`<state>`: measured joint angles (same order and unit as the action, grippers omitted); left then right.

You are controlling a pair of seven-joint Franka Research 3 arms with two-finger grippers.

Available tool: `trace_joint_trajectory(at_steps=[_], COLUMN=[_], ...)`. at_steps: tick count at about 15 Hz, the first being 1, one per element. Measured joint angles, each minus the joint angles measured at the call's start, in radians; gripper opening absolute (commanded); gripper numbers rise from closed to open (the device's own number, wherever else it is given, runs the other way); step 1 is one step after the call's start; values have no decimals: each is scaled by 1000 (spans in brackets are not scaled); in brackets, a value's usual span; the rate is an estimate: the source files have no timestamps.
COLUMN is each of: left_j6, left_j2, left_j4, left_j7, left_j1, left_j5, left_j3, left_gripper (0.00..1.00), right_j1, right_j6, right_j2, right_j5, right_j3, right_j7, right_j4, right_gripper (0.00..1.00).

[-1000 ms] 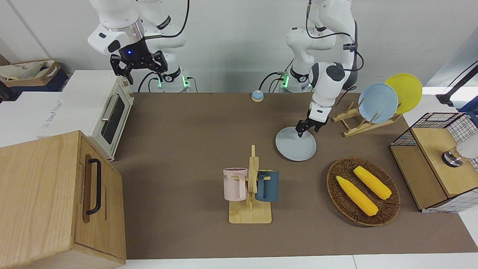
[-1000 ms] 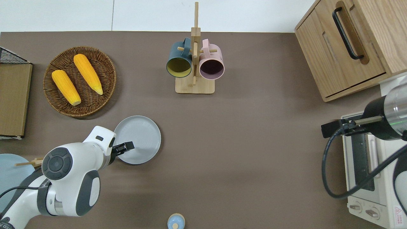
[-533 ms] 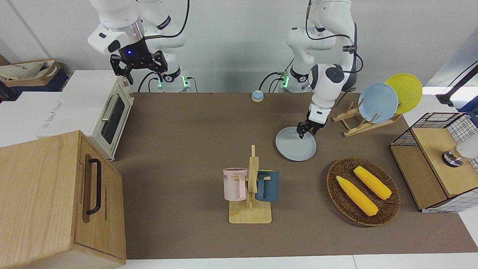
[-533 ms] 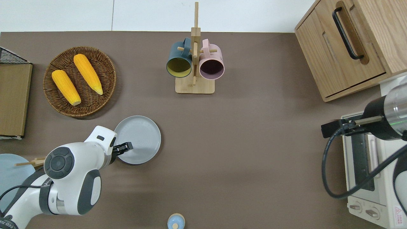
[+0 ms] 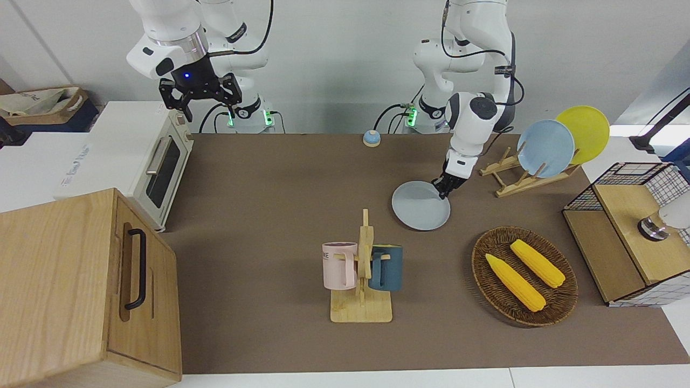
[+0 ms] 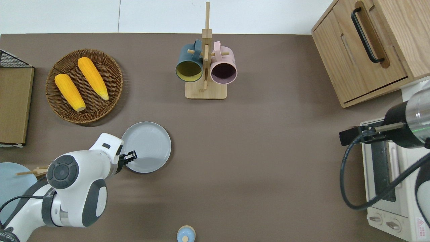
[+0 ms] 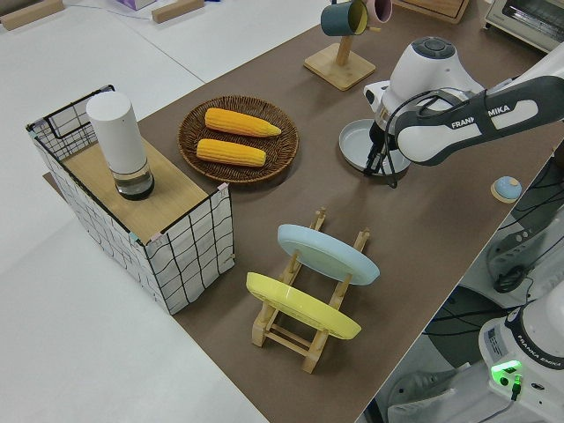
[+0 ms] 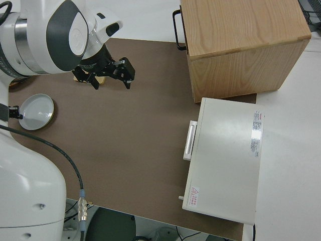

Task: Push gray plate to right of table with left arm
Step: 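Lower the left gripper onto the gray plate's rim, then push the gray plate with the left gripper toward the toaster oven side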

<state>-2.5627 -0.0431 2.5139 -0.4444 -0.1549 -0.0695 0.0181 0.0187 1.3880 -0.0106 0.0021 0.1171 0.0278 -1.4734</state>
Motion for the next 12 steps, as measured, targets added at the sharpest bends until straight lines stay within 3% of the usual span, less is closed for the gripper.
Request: trace_joint_trajectory(at_steps=[9, 12], left_j6=[-1, -1], left_j2=[-3, -4], left_j4=[0, 0], left_j7=[-5, -66], left_j1=[0, 0], left_j5=[0, 0], left_j3=[4, 42], left_gripper=[0, 0], right_j1=[0, 0], right_j6=[0, 0], right_j2=[0, 0], right_j5=[0, 0], right_j3=[0, 0], right_j7=[0, 0], right_j4=[0, 0], right_gripper=[983, 983])
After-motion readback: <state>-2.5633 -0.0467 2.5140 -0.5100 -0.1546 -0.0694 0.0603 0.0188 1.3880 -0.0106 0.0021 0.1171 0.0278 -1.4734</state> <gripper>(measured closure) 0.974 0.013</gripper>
